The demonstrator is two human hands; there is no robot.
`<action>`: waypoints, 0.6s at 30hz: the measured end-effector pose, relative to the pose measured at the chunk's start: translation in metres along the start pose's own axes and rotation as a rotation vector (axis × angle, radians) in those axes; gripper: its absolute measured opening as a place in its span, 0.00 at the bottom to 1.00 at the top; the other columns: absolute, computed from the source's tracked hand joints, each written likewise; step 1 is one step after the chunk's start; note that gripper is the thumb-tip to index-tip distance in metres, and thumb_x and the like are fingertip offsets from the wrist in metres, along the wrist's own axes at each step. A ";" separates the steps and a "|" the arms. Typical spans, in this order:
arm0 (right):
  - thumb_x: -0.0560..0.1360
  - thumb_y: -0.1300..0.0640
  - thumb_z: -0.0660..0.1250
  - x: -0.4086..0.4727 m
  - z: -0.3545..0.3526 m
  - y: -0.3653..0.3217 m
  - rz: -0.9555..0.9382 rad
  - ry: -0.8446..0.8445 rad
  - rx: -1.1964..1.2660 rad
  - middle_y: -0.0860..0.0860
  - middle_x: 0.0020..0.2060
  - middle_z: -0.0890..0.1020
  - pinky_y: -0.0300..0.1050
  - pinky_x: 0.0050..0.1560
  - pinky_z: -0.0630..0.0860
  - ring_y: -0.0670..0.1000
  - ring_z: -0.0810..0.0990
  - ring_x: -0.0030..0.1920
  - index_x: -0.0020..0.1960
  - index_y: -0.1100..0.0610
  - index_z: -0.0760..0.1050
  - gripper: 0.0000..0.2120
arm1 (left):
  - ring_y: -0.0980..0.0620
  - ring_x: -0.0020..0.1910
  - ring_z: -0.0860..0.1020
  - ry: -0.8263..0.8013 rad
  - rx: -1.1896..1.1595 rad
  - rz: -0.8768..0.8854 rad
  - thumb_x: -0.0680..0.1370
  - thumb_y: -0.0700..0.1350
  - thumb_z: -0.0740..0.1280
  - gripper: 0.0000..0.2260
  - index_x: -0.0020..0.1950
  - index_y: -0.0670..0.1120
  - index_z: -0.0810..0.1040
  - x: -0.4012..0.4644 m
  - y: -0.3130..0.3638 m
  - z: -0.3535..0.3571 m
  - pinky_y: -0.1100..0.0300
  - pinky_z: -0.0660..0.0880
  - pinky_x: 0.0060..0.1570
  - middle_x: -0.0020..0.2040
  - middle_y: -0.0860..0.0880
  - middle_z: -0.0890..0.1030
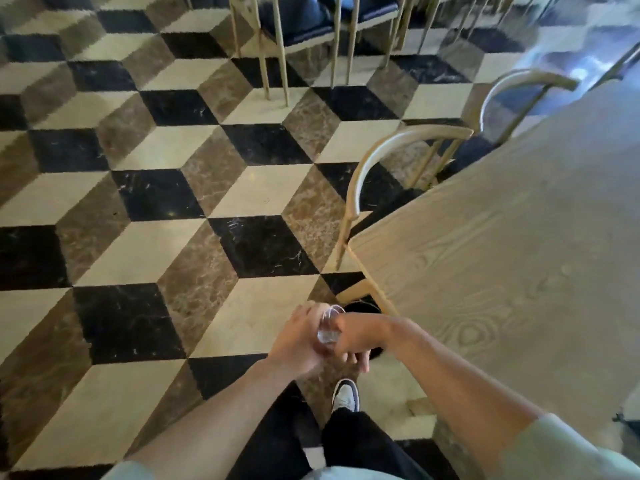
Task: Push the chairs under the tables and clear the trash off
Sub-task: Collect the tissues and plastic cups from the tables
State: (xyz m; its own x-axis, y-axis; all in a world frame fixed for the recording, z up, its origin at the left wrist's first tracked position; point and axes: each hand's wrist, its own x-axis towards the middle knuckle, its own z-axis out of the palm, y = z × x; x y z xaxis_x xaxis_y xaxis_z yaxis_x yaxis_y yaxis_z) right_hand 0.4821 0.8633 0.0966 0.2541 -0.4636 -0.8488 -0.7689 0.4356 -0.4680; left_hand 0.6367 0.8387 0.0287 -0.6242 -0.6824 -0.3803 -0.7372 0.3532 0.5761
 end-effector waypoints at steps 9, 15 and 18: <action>0.70 0.69 0.60 0.035 0.010 -0.028 0.109 0.434 0.532 0.57 0.47 0.85 0.46 0.34 0.84 0.51 0.85 0.33 0.62 0.59 0.77 0.22 | 0.50 0.58 0.74 -0.024 0.011 0.341 0.74 0.52 0.66 0.17 0.62 0.50 0.78 0.065 -0.034 -0.037 0.50 0.75 0.57 0.57 0.52 0.78; 0.70 0.57 0.70 0.054 0.038 -0.043 0.126 0.928 0.675 0.37 0.43 0.82 0.29 0.44 0.74 0.35 0.80 0.45 0.49 0.41 0.79 0.13 | 0.49 0.57 0.75 -0.107 0.059 0.321 0.74 0.51 0.72 0.14 0.58 0.51 0.77 0.084 -0.051 -0.056 0.51 0.75 0.55 0.55 0.51 0.77; 0.75 0.50 0.73 0.052 0.056 -0.041 0.188 1.060 0.722 0.38 0.40 0.82 0.30 0.42 0.72 0.35 0.79 0.43 0.45 0.41 0.80 0.04 | 0.46 0.63 0.75 -0.175 0.115 0.379 0.77 0.52 0.70 0.19 0.67 0.51 0.75 0.081 -0.051 -0.052 0.52 0.75 0.58 0.61 0.48 0.77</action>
State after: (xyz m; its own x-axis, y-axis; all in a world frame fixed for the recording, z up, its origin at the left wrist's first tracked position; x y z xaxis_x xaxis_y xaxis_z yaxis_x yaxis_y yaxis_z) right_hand 0.5599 0.8649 0.0576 -0.6633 -0.5871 -0.4641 -0.1692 0.7217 -0.6712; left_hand 0.6372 0.7326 0.0060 -0.8837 -0.3755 -0.2795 -0.4649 0.6340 0.6180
